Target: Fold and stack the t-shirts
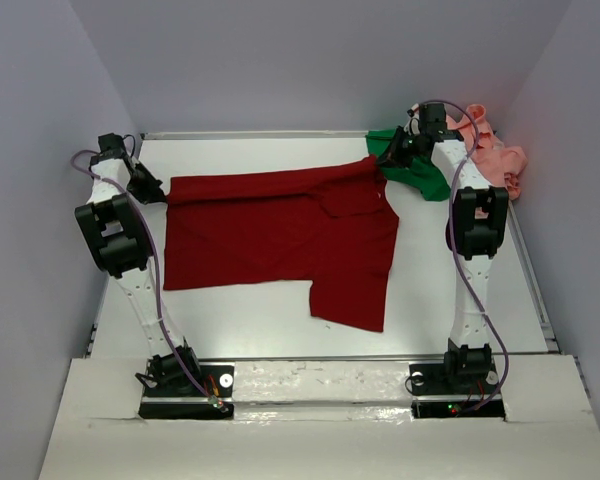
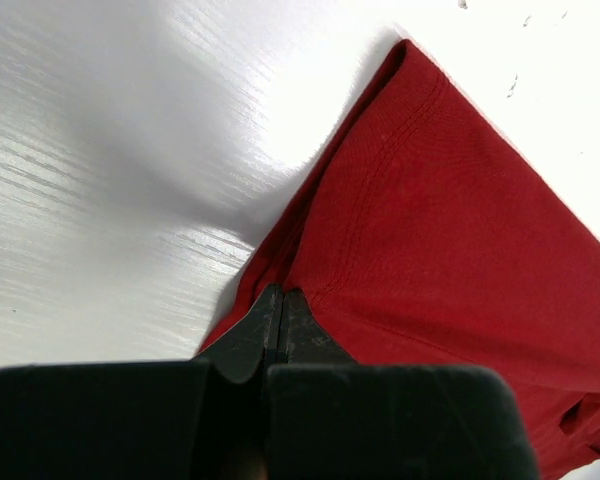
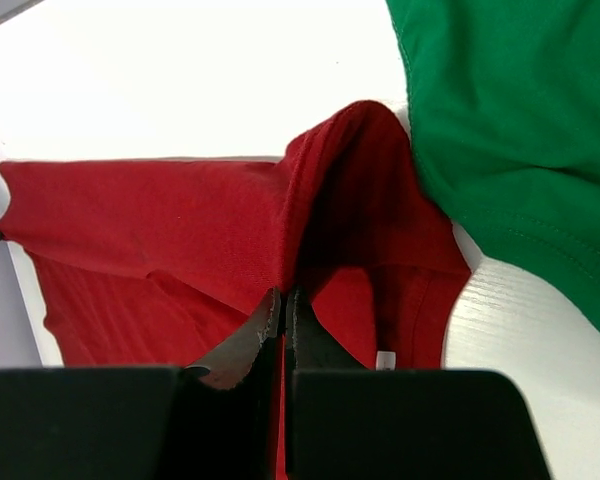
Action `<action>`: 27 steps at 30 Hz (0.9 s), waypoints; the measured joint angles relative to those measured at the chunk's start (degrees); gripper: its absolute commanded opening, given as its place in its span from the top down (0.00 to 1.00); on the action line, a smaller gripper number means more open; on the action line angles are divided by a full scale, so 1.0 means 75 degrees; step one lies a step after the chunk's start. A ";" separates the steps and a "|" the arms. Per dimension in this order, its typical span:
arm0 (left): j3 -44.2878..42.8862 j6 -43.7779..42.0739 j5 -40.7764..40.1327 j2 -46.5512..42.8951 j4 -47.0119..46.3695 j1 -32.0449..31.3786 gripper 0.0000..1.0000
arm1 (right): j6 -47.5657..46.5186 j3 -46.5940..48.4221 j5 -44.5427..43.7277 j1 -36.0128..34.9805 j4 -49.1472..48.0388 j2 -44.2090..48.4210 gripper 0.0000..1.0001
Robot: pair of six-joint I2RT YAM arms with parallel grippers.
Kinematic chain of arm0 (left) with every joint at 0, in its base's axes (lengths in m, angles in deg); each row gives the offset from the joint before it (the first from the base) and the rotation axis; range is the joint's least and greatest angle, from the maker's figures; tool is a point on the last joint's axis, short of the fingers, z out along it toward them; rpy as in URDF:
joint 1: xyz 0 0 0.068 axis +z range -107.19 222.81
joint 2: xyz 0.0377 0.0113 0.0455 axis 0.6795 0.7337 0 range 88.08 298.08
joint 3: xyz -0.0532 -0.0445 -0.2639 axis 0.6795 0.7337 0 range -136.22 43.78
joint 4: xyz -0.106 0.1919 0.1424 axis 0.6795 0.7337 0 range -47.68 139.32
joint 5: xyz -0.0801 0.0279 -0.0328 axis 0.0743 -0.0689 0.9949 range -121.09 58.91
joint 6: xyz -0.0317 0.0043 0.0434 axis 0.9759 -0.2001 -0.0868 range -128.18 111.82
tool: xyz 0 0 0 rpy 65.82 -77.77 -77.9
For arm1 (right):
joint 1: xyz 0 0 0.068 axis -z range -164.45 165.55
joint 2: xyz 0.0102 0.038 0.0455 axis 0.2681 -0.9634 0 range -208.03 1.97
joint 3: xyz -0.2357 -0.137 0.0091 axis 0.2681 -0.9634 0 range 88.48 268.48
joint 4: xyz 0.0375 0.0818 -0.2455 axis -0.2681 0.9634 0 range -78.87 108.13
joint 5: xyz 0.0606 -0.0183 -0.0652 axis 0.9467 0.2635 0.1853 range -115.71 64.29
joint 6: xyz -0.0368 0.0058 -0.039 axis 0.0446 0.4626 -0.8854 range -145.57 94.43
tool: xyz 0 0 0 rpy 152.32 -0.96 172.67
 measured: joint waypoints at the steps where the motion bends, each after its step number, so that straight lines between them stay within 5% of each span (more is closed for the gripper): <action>1: -0.0003 0.0000 0.0000 0.0003 0.0000 0.0000 1.00 | -0.0012 -0.0006 -0.0015 0.0000 0.0012 0.0000 1.00; 27: -0.0082 -0.0058 0.0032 0.0140 0.0017 0.0003 1.00 | -0.0498 -0.0793 -0.0458 -0.0017 0.0099 0.0017 1.00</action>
